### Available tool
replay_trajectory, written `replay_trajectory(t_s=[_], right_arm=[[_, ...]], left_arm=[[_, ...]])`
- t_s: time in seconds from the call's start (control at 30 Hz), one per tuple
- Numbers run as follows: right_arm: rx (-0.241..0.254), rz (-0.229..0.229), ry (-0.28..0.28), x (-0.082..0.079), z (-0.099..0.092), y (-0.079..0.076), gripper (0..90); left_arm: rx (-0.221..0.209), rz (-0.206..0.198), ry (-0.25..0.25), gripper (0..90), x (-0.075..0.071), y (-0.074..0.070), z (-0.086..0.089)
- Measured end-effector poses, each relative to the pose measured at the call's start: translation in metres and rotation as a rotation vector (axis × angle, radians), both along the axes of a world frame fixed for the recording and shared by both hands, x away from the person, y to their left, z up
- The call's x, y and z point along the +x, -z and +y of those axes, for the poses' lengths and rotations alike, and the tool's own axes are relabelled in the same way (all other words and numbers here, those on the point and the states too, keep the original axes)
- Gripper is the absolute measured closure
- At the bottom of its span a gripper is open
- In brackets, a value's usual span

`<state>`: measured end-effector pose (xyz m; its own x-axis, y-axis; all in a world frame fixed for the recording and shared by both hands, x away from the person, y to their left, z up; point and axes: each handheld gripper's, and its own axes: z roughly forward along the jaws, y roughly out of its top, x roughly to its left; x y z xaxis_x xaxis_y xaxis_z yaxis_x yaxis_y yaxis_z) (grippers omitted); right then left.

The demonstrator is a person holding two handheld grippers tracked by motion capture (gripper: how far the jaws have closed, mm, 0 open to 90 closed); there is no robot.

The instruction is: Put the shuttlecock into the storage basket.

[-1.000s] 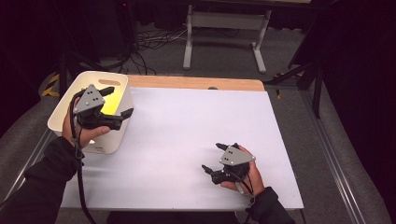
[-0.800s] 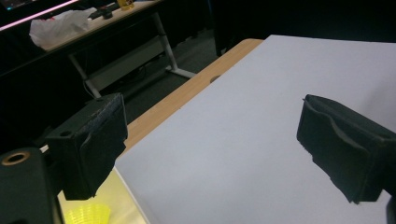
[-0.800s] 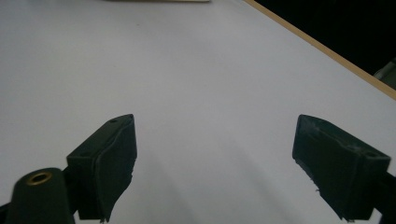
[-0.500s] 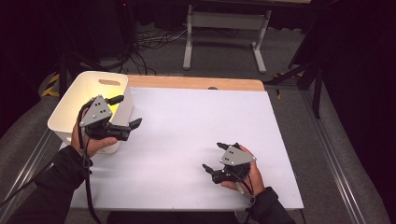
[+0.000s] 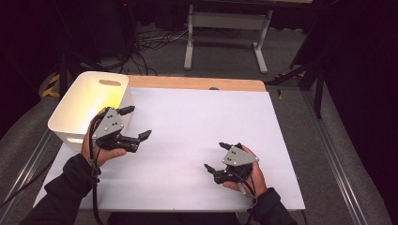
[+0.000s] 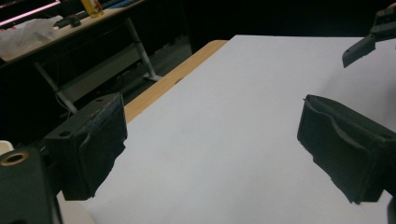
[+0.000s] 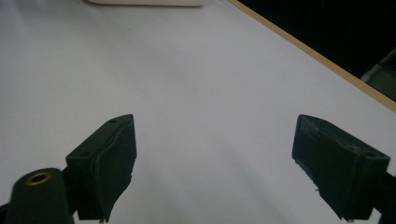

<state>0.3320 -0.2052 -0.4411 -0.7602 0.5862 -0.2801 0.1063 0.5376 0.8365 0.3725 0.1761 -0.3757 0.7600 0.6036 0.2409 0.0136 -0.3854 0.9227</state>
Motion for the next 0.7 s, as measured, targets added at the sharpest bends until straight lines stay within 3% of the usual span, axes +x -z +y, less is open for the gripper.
replay_trajectory(t_s=[0.13, 0.7], right_arm=[[0.008, -0.005, 0.008, 0.000, -0.002, -0.002, 14.5], [0.008, -0.020, 0.016, -0.002, -0.003, -0.005, 14.6]], left_arm=[[0.039, -0.007, 0.007, 8.7, -0.004, 0.010, -0.006], [0.078, -0.012, 0.029, 8.4, -0.020, 0.034, -0.009]])
